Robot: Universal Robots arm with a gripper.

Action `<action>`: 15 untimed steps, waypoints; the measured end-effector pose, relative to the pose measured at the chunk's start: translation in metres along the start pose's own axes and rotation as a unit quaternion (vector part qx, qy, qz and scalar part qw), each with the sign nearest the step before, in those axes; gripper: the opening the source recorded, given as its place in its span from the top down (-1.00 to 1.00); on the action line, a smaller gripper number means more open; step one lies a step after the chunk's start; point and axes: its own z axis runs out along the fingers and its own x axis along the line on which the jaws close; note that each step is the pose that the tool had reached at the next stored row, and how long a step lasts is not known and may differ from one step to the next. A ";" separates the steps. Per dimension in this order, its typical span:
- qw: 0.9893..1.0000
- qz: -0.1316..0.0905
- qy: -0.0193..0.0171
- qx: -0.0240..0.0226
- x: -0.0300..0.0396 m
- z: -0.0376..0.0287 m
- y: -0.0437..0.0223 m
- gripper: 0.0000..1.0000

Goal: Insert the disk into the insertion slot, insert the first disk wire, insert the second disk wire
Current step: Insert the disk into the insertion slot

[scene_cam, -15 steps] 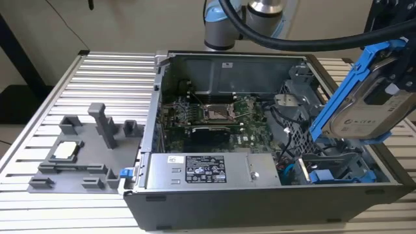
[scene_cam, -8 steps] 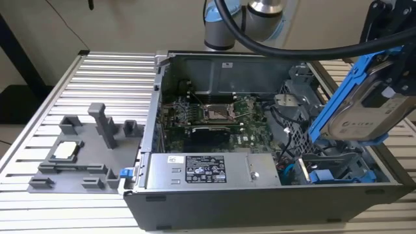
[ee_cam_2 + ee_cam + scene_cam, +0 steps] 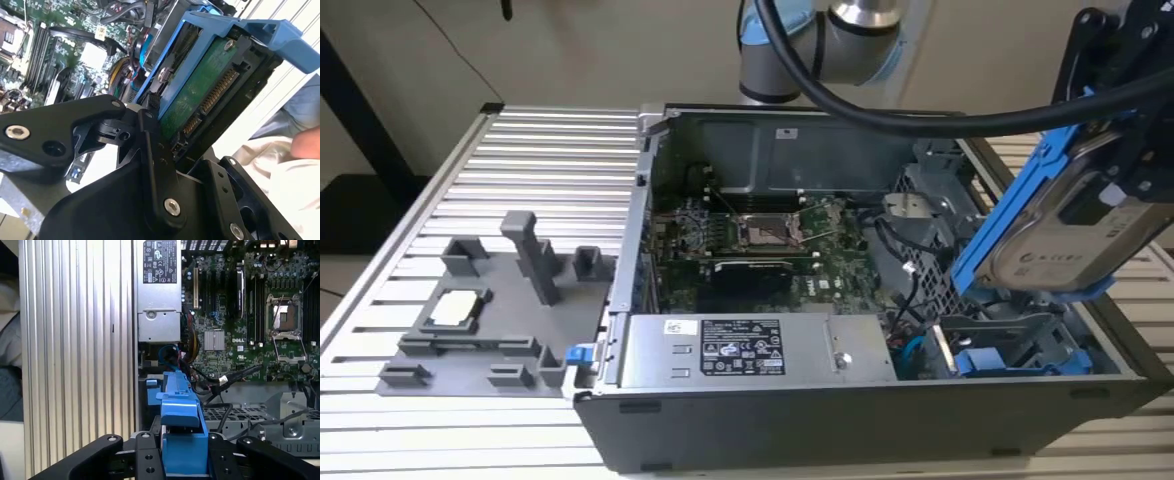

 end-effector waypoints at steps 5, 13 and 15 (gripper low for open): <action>1.000 0.000 0.000 0.000 -0.0001 0.0019 -0.0001 0.35; 1.000 0.000 0.000 0.001 -0.0005 0.0054 -0.0002 0.35; 1.000 0.000 0.000 0.001 -0.0006 0.0069 -0.0002 0.35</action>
